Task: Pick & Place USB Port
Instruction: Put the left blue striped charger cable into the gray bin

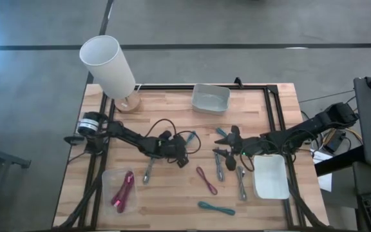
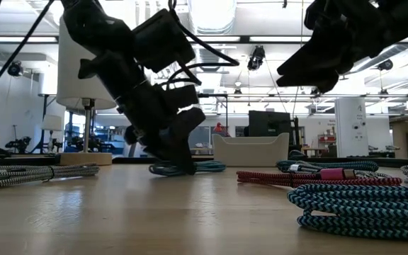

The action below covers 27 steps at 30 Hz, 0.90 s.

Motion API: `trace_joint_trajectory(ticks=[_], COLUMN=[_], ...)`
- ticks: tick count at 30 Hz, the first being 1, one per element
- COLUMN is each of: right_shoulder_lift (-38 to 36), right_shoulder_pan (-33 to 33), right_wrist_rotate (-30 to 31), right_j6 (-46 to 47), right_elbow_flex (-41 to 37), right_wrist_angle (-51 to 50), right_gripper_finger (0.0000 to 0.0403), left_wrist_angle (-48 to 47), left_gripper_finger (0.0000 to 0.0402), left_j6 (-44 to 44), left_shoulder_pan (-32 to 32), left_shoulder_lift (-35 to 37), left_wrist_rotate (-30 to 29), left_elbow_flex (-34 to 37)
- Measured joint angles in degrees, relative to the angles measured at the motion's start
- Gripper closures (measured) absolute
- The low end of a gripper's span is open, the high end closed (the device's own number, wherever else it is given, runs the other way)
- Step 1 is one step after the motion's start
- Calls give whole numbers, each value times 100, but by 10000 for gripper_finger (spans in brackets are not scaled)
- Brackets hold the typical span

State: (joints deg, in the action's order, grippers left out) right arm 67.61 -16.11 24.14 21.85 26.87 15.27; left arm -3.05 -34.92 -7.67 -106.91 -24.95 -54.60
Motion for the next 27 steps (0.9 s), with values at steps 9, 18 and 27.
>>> trace_joint_trajectory(ticks=[9,18,27], right_shoulder_lift=[0,0,0], right_shoulder_pan=[94,929,1355], right_wrist_rotate=[-15,-977,-1424], right_j6=[-546,-1242,-1244], right_elbow_flex=[0,266,263], right_wrist_angle=[314,787,925], right_gripper_finger=[216,216,216], left_wrist_angle=[-36,5,597], left_gripper_finger=[370,378,376], left_j6=[603,1484,2635], left_shoulder_pan=[14,12,10], left_shoulder_lift=[607,1852,2781], left_wrist_rotate=[20,-754,-852], left_elbow_flex=[-17,-28,237])
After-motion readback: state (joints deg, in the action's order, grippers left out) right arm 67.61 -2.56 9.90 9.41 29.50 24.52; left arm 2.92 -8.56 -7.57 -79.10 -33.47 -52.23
